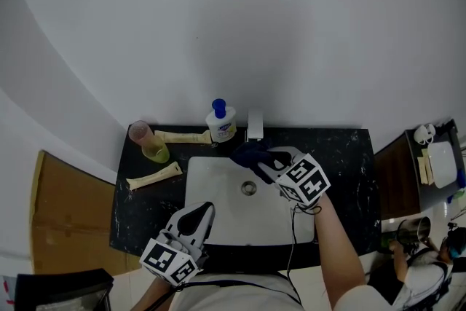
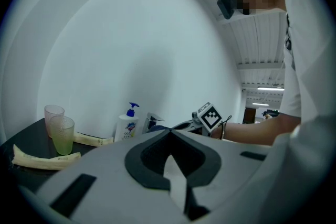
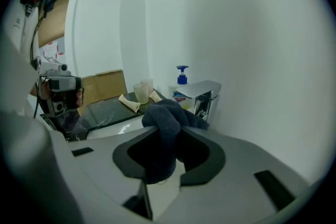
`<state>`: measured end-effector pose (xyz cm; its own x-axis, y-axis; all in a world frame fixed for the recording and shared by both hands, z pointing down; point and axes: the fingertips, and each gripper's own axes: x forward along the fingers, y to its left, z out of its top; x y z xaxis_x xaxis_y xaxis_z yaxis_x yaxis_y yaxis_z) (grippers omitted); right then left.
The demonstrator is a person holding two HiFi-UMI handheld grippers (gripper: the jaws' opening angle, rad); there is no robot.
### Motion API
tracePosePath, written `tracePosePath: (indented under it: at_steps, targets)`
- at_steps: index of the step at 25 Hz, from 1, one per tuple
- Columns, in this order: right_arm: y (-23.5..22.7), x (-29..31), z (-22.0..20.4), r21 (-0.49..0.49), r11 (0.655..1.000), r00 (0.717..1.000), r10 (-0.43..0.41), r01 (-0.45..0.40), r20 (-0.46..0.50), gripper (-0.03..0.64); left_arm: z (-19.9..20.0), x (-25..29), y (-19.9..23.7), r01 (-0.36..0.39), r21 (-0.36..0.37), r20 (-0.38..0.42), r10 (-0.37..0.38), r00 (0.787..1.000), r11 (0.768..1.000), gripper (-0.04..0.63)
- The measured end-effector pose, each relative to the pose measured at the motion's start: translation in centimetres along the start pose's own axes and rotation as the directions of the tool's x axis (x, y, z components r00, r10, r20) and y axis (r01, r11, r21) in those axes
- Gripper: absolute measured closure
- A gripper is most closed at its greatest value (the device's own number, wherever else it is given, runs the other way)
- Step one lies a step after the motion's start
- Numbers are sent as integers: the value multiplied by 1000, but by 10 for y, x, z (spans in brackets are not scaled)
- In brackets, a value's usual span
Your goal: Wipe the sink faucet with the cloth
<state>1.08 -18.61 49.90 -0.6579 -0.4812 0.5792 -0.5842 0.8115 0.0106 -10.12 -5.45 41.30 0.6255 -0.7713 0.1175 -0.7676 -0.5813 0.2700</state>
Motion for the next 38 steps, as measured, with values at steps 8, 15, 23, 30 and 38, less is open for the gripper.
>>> tracePosePath:
  at_steps: [8, 15, 23, 30, 38]
  targets:
    - [-58, 25, 22, 78, 990, 991, -124, 119, 53, 502, -1, -1, 0, -5, 2, -11, 5, 1000, 1000, 594]
    - [-86, 2, 7, 200, 937, 941, -313, 285, 126, 503, -1, -3, 2, -13, 0, -11, 13, 1000, 1000, 594]
    - [-58, -16, 6, 147, 978, 968, -174, 149, 179, 503, -3, -3, 3, -10, 2, -14, 10, 1000, 1000, 594]
    - [-31, 20, 33, -14, 994, 983, -103, 107, 151, 503, -2, -5, 5, -19, 2, -15, 19, 1000, 1000, 594]
    - [-71, 7, 29, 66, 967, 950, -256, 248, 180, 503, 1, -6, 9, -25, 8, -7, 25, 1000, 1000, 594]
